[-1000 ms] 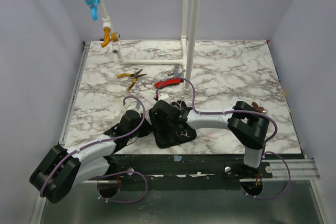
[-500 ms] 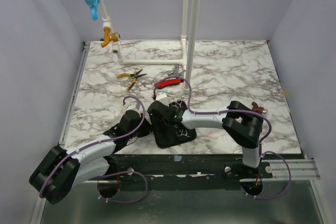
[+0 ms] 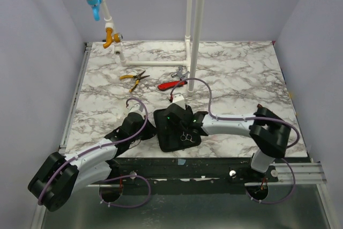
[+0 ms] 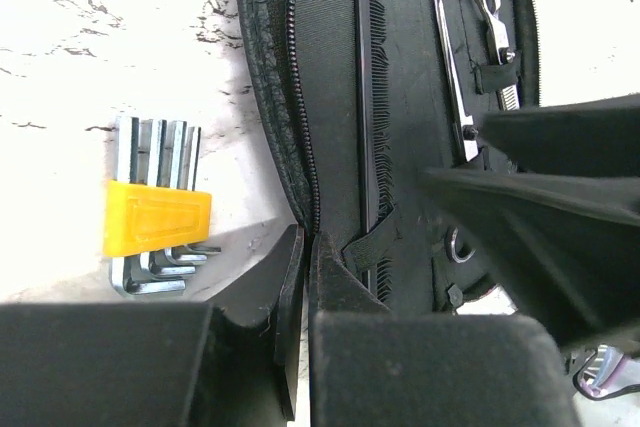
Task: Sort the hair-cutting tools
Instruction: Place the comb in the hairdressing tool bag.
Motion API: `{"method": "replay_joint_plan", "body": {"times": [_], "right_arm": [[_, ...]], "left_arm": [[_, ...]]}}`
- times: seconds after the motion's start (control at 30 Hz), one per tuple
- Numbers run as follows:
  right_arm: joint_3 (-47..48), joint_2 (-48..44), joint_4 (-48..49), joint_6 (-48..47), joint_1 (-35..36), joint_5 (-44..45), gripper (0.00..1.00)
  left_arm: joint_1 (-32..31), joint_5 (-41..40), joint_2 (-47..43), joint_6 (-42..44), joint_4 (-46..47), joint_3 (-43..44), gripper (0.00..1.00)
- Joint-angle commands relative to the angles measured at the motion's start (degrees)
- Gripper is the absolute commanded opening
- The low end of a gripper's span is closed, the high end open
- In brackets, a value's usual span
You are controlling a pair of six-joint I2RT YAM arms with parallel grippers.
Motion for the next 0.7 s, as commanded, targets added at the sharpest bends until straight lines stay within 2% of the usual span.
{"method": "replay_joint_plan", "body": {"times": [0.0,0.1,0.3,0.43,0.67], "right_arm": [[-6.5,-11.8,-4.0,2.1,-0.6,3.6,0.6],[-11.8,-16.4,-4.5,4.7,-3.4,4.8,0.61],[-18.9,-19.1,2.2,7.3,-12.9,-1.0,0.61],[-20.2,-17.5,4.1,8.3,-17.0,-4.0,0.59],[-27.3,-22.6,5.2,12.3,-17.0,-11.0,0.54]], "left_arm": [[-0.4,1.0,-1.0,2.1,-3.5,2.3,0.0],[-0.4,0.8,-1.1,2.7,-4.4,3.5,0.0],[-0.4,1.2,0.6,4.9,-7.1,7.6,0.0],[-0.4,2.9,3.5,7.2,-8.1,11.8,0.05],[-0.5,5.3,11.1,8.9,-6.0,17.3,0.21]]}}
